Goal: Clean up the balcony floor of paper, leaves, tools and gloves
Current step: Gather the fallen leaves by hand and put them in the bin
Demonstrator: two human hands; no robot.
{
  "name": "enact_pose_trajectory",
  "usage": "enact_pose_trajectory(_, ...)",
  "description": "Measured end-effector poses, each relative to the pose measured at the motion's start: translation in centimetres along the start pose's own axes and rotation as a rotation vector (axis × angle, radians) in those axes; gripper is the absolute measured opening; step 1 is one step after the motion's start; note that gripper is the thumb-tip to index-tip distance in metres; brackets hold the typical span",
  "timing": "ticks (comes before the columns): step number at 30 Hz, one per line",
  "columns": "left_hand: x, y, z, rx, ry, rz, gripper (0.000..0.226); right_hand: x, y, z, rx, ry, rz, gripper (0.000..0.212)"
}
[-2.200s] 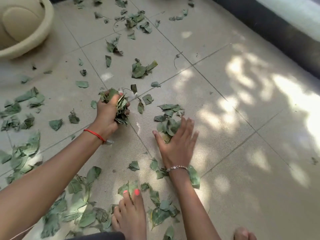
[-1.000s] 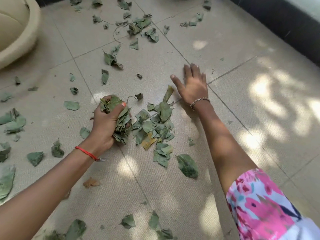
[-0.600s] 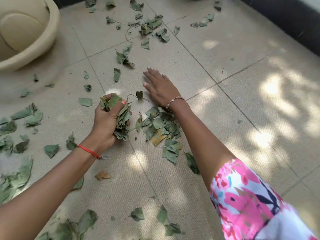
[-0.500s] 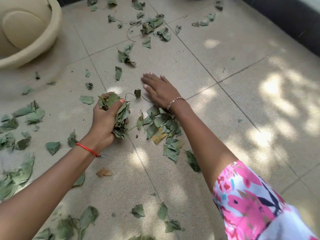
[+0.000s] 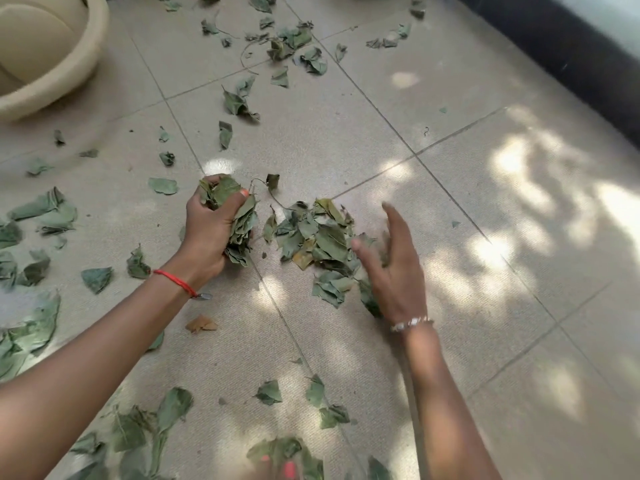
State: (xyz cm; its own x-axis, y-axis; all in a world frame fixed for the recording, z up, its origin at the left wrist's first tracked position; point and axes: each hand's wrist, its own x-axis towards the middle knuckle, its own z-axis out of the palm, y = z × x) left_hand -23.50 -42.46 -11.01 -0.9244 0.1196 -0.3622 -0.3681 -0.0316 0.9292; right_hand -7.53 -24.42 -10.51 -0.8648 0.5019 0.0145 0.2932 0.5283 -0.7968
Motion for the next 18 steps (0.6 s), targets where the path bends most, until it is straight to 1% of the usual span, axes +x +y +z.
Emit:
enact_pose_trajectory(2, 0.1, -0.2, 0.0, 0.027, -0.003, 0.014, 0.029, -2.7, 0.8, 1.5, -0.268, -0.056, 0.025, 0.098)
enact_pose_trajectory(4, 0.2, -0.4, 0.1, 0.04, 0.009, 0.027, 0.022, -3.9, 0.9, 3.0, -0.433, -0.062, -0.027, 0.106)
enact_pose_trajectory(6, 0.2, -0.4, 0.2, 0.041, 0.016, 0.03, 0.022, -3.2, 0.4, 4.0, -0.462, -0.053, -0.041, 0.111)
enact_pose_trajectory(9, 0.2, -0.2, 0.3, 0.031, 0.028, 0.017, 0.022, -0.6, -0.7, 5.6, -0.422, -0.059, -0.045, 0.118)
enact_pose_trajectory(13, 0.4, -0.1, 0.3, 0.024, 0.046, 0.003, 0.022, 2.5, -2.3, 7.6, -0.537, -0.138, -0.146, 0.112)
enact_pose_trajectory(18, 0.2, -0.2, 0.5, 0.013, 0.048, -0.006, 0.018, 3.8, -3.6, 8.2, -0.643, -0.211, -0.183, 0.083)
